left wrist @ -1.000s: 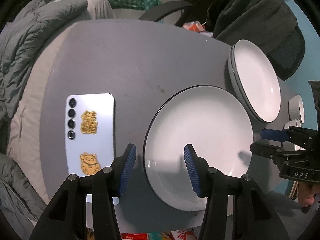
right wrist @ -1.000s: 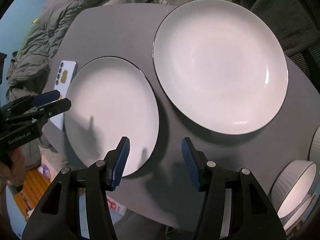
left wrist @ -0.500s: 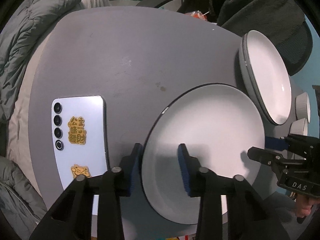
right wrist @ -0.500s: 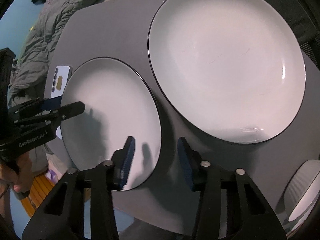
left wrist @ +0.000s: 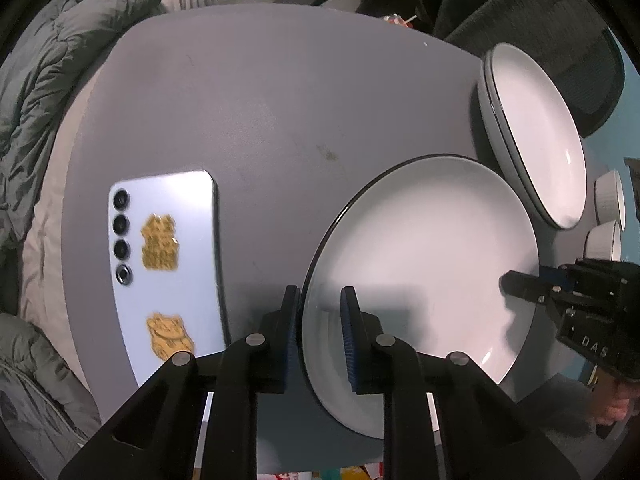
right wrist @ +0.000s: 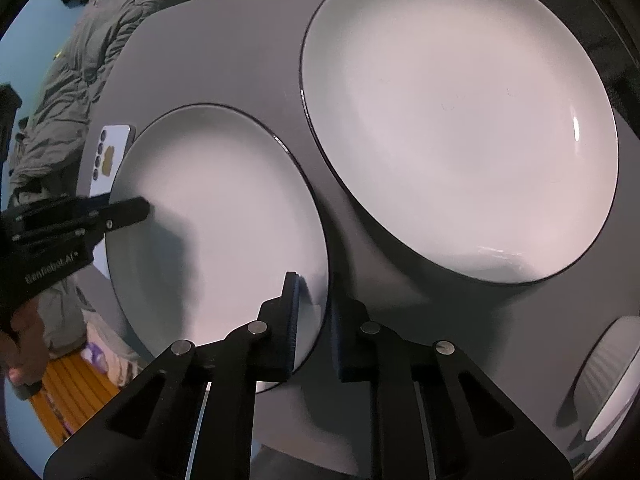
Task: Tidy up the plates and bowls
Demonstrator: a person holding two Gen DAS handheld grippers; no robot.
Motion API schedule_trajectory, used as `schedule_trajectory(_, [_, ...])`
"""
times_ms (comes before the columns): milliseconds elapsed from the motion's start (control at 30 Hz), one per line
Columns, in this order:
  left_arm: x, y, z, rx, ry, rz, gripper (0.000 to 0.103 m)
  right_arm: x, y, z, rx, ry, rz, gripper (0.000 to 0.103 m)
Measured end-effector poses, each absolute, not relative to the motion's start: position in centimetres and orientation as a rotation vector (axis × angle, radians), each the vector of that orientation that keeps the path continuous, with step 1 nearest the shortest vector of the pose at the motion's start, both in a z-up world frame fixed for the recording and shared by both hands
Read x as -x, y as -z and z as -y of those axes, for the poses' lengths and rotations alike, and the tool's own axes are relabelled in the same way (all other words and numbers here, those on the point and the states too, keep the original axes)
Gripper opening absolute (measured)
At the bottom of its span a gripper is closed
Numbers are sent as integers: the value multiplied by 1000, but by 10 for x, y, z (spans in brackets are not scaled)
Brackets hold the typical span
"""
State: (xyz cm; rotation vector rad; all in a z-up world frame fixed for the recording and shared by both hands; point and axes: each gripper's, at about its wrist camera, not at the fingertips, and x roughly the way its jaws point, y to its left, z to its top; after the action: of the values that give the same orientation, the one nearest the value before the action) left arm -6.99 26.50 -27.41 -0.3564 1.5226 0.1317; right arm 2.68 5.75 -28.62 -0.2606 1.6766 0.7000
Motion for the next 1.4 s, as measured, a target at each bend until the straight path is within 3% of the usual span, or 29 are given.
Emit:
schedule_trajectory(533, [107,285,-185,451,-66,-1529,19,-16,284,4,263,-654,-1707,14])
schedule_trajectory(1033, [81,277,-98,380,30,-1542,19,-26,283,79,208,-580,-1723,14])
schedule_trajectory(1400, [65,277,-75,381,53,-1557,19,-30,281,101,179,-576,-1696,14])
